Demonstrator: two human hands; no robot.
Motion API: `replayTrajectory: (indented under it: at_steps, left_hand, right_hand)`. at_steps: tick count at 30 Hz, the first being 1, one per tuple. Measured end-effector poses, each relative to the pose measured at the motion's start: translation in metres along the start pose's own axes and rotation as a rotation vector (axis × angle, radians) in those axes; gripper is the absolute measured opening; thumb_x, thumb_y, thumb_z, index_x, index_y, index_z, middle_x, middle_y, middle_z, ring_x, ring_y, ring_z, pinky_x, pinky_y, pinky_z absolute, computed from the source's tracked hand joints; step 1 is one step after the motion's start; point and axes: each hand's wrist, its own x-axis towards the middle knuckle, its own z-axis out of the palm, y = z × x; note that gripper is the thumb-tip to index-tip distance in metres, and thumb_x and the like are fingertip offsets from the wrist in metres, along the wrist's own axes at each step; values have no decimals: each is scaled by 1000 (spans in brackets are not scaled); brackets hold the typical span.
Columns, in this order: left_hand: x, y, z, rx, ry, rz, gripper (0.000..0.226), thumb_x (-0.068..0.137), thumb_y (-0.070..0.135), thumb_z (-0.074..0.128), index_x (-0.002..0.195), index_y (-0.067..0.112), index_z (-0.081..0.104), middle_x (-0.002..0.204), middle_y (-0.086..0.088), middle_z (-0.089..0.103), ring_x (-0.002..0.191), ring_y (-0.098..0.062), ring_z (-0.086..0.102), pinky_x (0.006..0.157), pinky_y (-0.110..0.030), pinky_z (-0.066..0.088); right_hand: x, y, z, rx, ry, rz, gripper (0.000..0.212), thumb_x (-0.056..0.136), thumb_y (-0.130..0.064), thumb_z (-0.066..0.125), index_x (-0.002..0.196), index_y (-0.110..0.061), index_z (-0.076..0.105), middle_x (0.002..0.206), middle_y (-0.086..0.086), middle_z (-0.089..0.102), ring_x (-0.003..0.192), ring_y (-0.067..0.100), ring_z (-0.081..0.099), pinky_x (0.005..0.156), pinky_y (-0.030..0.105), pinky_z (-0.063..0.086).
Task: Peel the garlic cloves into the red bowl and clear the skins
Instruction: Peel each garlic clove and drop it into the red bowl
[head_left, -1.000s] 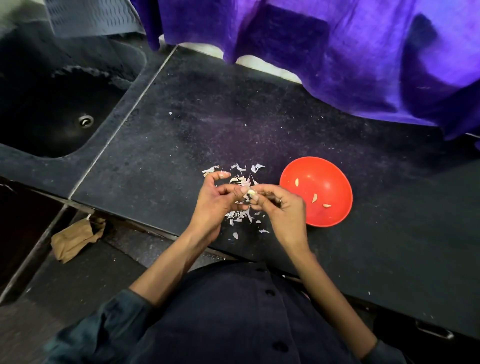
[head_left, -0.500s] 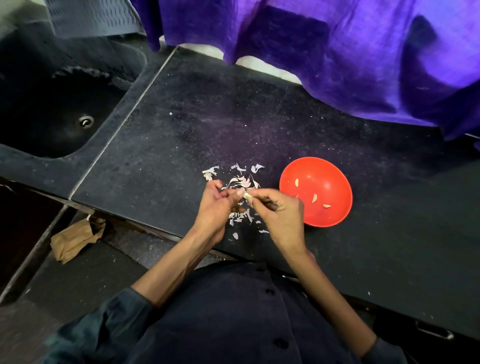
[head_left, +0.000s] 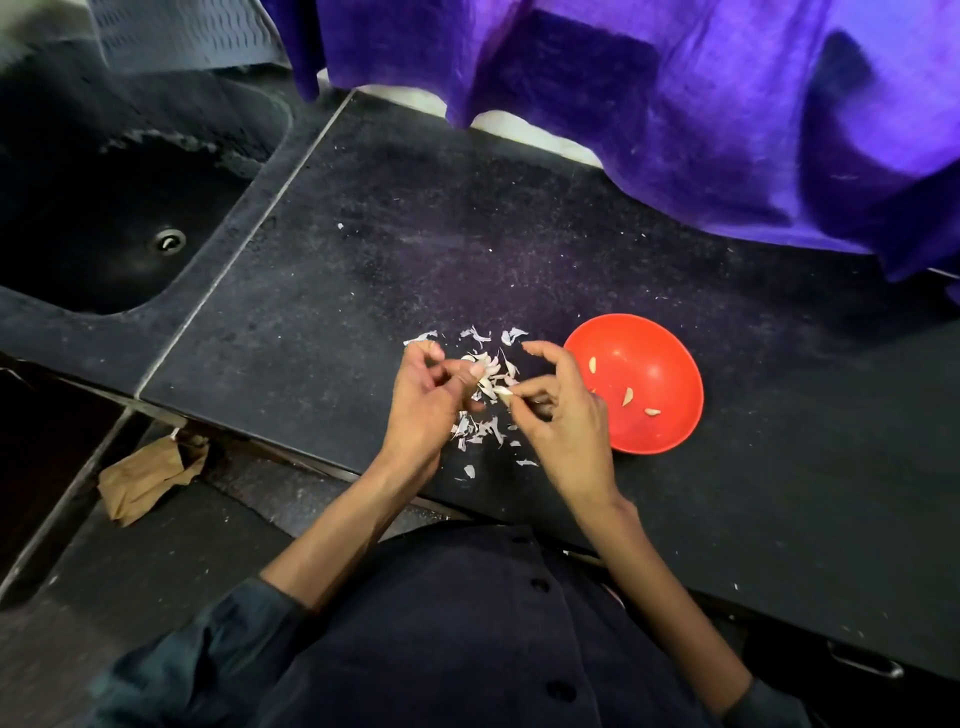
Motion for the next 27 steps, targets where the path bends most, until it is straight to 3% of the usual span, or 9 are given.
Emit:
replayTrajectory:
  at_steps: [4, 6, 8, 10, 12, 18, 24, 27]
  left_hand:
    - [0, -2, -10, 344, -58, 205, 44, 90, -3, 60, 102, 34, 38, 92, 9, 68, 87, -11, 64, 80, -41, 55]
    - [-4, 1, -9, 412, -104, 253, 45, 90, -3, 59, 108, 33, 38, 97, 10, 72, 92, -9, 66, 87, -35, 52]
    - [-9, 7, -6, 469, -121, 290, 42, 89, 5, 66, 112, 27, 40, 91, 12, 74, 86, 0, 67, 81, -18, 47]
    - [-13, 11, -4, 518, -110, 316, 43, 87, 12, 72, 115, 22, 41, 86, 16, 74, 73, 6, 63, 70, -9, 41]
    - [-14, 13, -4, 564, -90, 333, 46, 86, 17, 73, 117, 22, 41, 84, 19, 73, 67, 3, 61, 65, -11, 41]
    - [-13, 15, -3, 623, -86, 357, 45, 86, 22, 73, 111, 29, 36, 81, 23, 71, 73, -3, 65, 74, -23, 49]
    - [-15, 15, -1, 600, -109, 377, 41, 86, 7, 69, 96, 20, 32, 75, 21, 69, 73, 2, 65, 69, -6, 43]
    - [-16, 16, -2, 599, -102, 386, 47, 86, 7, 69, 89, 28, 28, 77, 20, 69, 74, 3, 65, 70, -5, 42]
  right_hand:
    - [4, 4, 1, 190, 18, 96, 28, 84, -4, 69, 106, -21, 67, 82, -4, 73, 78, 11, 70, 76, 34, 58]
    - [4, 4, 1, 292, 22, 136, 20, 86, 3, 67, 100, -10, 72, 85, 0, 74, 75, 9, 69, 72, 28, 58]
    - [4, 4, 0, 344, 13, 146, 19, 87, 3, 65, 103, -4, 73, 93, 9, 73, 79, 11, 70, 71, 26, 58]
    - [4, 4, 0, 373, 2, 147, 21, 88, 3, 64, 107, -4, 72, 98, 15, 72, 82, 15, 71, 72, 27, 58]
    - [4, 3, -1, 403, -7, 161, 24, 88, 4, 64, 109, -3, 70, 95, 14, 72, 81, 15, 70, 72, 26, 58]
    - [4, 2, -2, 432, 17, 175, 18, 85, 0, 69, 103, -3, 73, 93, 11, 75, 80, 13, 71, 69, 23, 56]
    - [3, 1, -1, 431, 7, 156, 20, 84, -1, 70, 95, -17, 76, 93, 8, 75, 78, 20, 71, 74, 37, 59]
    - [4, -1, -2, 483, -2, 173, 23, 84, 2, 68, 94, -17, 75, 92, 9, 75, 76, 14, 71, 71, 28, 58]
